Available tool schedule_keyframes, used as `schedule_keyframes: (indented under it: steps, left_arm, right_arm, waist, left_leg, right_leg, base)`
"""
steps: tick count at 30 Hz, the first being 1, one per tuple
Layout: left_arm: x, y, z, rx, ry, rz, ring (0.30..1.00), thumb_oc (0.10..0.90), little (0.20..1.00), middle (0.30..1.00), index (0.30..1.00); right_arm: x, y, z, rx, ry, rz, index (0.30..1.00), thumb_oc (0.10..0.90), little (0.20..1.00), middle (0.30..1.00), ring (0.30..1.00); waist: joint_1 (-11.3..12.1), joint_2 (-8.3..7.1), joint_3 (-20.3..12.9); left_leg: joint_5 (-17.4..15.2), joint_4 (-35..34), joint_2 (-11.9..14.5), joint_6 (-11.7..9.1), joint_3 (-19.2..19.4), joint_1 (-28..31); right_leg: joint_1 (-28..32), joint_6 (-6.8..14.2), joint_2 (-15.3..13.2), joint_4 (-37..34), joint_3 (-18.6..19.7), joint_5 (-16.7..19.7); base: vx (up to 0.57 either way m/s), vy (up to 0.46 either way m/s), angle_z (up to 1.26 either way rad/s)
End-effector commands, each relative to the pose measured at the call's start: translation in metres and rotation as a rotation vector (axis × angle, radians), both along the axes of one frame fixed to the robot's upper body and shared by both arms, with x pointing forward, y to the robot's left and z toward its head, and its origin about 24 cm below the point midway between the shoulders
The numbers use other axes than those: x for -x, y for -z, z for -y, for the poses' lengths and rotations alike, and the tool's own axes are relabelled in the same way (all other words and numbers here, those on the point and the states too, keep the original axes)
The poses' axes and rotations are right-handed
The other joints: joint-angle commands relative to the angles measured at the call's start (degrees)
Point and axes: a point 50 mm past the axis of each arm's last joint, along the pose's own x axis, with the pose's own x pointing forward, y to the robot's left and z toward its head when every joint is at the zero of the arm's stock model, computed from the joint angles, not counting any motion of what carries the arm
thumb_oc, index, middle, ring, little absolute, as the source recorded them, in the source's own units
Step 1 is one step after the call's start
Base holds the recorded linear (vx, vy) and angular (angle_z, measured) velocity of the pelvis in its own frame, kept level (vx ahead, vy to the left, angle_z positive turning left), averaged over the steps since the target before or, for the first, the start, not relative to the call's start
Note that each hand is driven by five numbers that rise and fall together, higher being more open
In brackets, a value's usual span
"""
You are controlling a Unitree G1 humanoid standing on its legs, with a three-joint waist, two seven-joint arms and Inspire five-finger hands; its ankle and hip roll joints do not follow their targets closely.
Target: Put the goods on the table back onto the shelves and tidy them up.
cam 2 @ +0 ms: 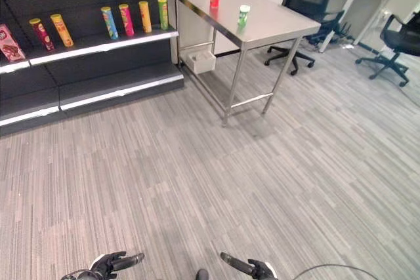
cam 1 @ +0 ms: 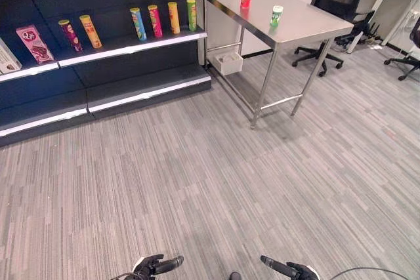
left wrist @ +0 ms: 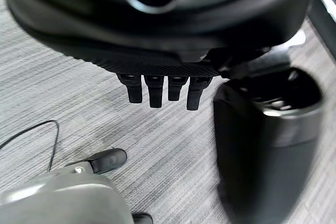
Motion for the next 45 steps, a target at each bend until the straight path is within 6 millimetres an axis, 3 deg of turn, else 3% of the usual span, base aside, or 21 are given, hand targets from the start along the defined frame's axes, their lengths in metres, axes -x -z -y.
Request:
schedule_keyframes:
  steps: [1, 23, 31, 34, 36, 37, 38, 39, 40, 42, 44, 45]
  left_arm:
    - [-0.026, -0.011, -0.007, -0.018, -0.010, 0.102, 0.900, 0.800, 0.900, 0.900, 0.900]
    - [-0.025, -0.009, -0.007, -0.016, 0.011, 0.073, 0.900, 0.800, 0.900, 0.900, 0.900]
    - [-0.037, -0.015, -0.013, -0.050, 0.045, 0.103, 0.900, 0.800, 0.900, 0.900, 0.900]
    - [-0.045, -0.019, -0.012, -0.048, 0.046, 0.138, 0.900, 0.800, 0.900, 0.900, 0.900]
    - [-0.047, -0.020, -0.011, -0.043, 0.038, 0.147, 0.900, 0.800, 0.900, 0.900, 0.900]
    - [-0.047, -0.020, -0.010, -0.036, 0.037, 0.151, 0.900, 0.800, 0.900, 0.900, 0.900]
    - [-0.045, -0.018, -0.006, -0.036, 0.052, 0.141, 0.900, 0.800, 0.900, 0.900, 0.900]
    - [-0.045, -0.018, -0.006, -0.036, 0.053, 0.141, 0.900, 0.800, 0.900, 0.900, 0.900]
    - [-0.044, -0.017, -0.004, -0.042, 0.072, 0.132, 0.900, 0.800, 0.900, 0.900, 0.900]
    - [-0.044, -0.017, -0.006, -0.048, 0.075, 0.132, 0.900, 0.800, 0.900, 0.900, 0.900]
    - [-0.041, -0.017, -0.010, -0.057, 0.062, 0.122, 0.900, 0.800, 0.900, 0.900, 0.900]
    - [-0.033, -0.014, -0.014, -0.061, 0.041, 0.101, 0.900, 0.800, 0.900, 0.900, 0.900]
  right_arm:
    - [-0.019, -0.011, 0.013, 0.046, -0.020, 0.082, 0.900, 0.800, 0.900, 0.900, 0.900]
    - [-0.011, -0.008, 0.016, 0.046, -0.032, 0.041, 0.900, 0.800, 0.900, 0.900, 0.900]
    - [-0.029, -0.016, 0.022, 0.063, -0.035, 0.100, 0.900, 0.800, 0.900, 0.900, 0.900]
    - [-0.039, -0.023, 0.026, 0.071, -0.025, 0.151, 0.900, 0.800, 0.900, 0.900, 0.900]
    - [-0.042, -0.024, 0.028, 0.077, -0.017, 0.160, 0.900, 0.800, 0.900, 0.900, 0.900]
    - [-0.041, -0.025, 0.029, 0.076, -0.011, 0.162, 0.900, 0.800, 0.900, 0.900, 0.900]
    - [-0.042, -0.025, 0.029, 0.077, -0.008, 0.168, 0.900, 0.800, 0.900, 0.900, 0.900]
    - [-0.041, -0.025, 0.029, 0.077, -0.008, 0.167, 0.900, 0.800, 0.900, 0.900, 0.900]
    - [-0.041, -0.025, 0.030, 0.083, -0.009, 0.163, 0.900, 0.800, 0.900, 0.900, 0.900]
    - [-0.042, -0.026, 0.032, 0.098, -0.002, 0.164, 0.900, 0.800, 0.900, 0.900, 0.900]
    - [-0.044, -0.026, 0.031, 0.099, -0.010, 0.166, 0.900, 0.800, 0.900, 0.900, 0.900]
    - [-0.042, -0.024, 0.028, 0.092, -0.030, 0.150, 0.900, 0.800, 0.900, 0.900, 0.900]
  waist:
    - [0.1, -1.95, 0.1]
    - [-0.2, -2.00, 2.0]
    - [0.0, -2.90, 5.1]
    - [0.6, -3.05, 7.4]
    - [0.8, -2.93, 7.6]
    - [1.1, -3.05, 7.3]
    - [1.6, -2.78, 6.7]
    - [1.7, -2.88, 6.7]
    - [2.2, -2.24, 6.5]
    - [3.6, -1.77, 6.3]
    - [4.9, -1.72, 5.7]
    - [5.5, -1.64, 4.5]
  left_leg:
    - [1.6, -2.2, 1.8, -3.4, 1.3, -1.0]
    - [1.9, -0.6, 2.9, -4.0, 1.4, -1.5]
    - [-0.4, 14.0, 3.3, -4.4, -0.7, -10.4]
    - [3.4, 25.9, 3.3, -4.5, -3.0, -17.7]
    - [3.9, 26.9, 1.9, -4.0, -4.4, -21.1]
    - [3.0, 24.2, 1.3, -3.6, -4.1, -22.5]
    - [5.3, 17.2, 2.3, -3.8, -2.8, -24.3]
    - [5.4, 16.9, 2.2, -3.8, -2.7, -24.1]
    - [9.3, 10.9, 3.4, -4.5, -1.3, -25.6]
    - [12.1, 2.7, 4.4, -5.2, 0.5, -28.1]
    - [14.2, -1.3, 4.5, -6.1, 0.3, -29.4]
    - [13.6, -2.2, 4.7, -5.9, 0.5, -28.4]
  right_leg:
    - [3.2, 8.7, -5.5, 0.7, -1.3, -3.2]
    - [2.7, 7.7, -4.3, 0.7, -0.8, -3.8]
    - [1.6, 5.3, -3.4, 1.2, -0.3, -4.6]
    - [1.9, 3.9, -2.8, 1.7, -0.5, -5.3]
    - [2.3, 3.7, -2.6, 1.4, -0.9, -5.9]
    - [2.6, 4.1, -2.6, 1.1, -0.7, -6.4]
    - [3.4, 4.8, -2.2, 0.7, -0.8, -7.5]
    - [3.5, 4.8, -2.3, 0.7, -0.8, -7.6]
    - [4.4, 5.0, -1.7, 0.7, -0.7, -8.7]
    - [6.2, 5.3, -1.6, 0.7, -0.1, -10.5]
    - [8.4, 5.7, -1.3, 0.7, 1.6, -12.0]
    - [9.3, 6.3, -1.2, 0.7, 2.4, -12.5]
  base:
    - [0.00, 0.000, 0.00]
    - [0.01, -0.030, -0.03]
    - [-0.01, -0.084, 0.04]
    - [0.02, -0.110, 0.12]
    - [0.13, -0.031, 0.02]
    - [0.25, 0.054, -0.06]
    - [0.25, 0.051, 0.03]
    - [0.31, 0.087, 0.08]
    - [0.26, 0.079, 0.05]
    - [0.35, 0.111, 0.02]
    - [0.39, 0.134, 0.03]
    - [0.43, 0.174, -0.28]
